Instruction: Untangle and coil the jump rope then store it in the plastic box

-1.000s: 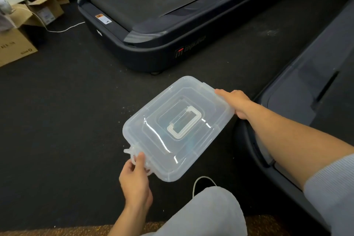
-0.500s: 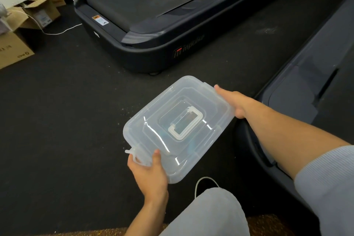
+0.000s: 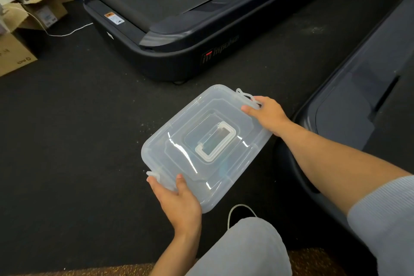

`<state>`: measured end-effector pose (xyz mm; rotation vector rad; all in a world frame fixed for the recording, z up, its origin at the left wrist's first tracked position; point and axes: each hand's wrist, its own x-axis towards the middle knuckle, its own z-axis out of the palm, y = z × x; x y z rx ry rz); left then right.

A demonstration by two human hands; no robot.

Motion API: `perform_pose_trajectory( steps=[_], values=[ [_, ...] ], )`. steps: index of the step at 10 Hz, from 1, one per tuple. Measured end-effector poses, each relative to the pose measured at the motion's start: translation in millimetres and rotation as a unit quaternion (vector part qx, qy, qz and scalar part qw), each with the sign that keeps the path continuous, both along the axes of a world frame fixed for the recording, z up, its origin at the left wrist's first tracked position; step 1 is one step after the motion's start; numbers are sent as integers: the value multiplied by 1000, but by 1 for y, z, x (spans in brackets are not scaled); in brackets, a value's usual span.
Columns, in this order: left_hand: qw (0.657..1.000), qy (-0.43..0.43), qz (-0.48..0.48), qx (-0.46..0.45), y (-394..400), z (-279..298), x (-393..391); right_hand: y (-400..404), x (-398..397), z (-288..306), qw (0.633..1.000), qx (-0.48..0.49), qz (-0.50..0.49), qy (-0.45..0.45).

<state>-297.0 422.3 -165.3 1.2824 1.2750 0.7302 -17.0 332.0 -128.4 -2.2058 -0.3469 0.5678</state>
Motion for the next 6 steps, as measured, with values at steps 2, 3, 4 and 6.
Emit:
perform_pose_trajectory(
  steps=[2,3,4,6],
  values=[
    [1000,20,6,8,1,-3,3,1,-2,-5,995,-52,27,-85],
    [1000,20,8,7,1,-3,4,2,-2,-5,993,-69,36,-92],
    [1000,27,1,15,5,-4,2,4,1,-5,990,-95,56,-91],
    [973,176,-72,128,17,15,-3,-2,-16,17,986,-107,55,-115]
  ],
)
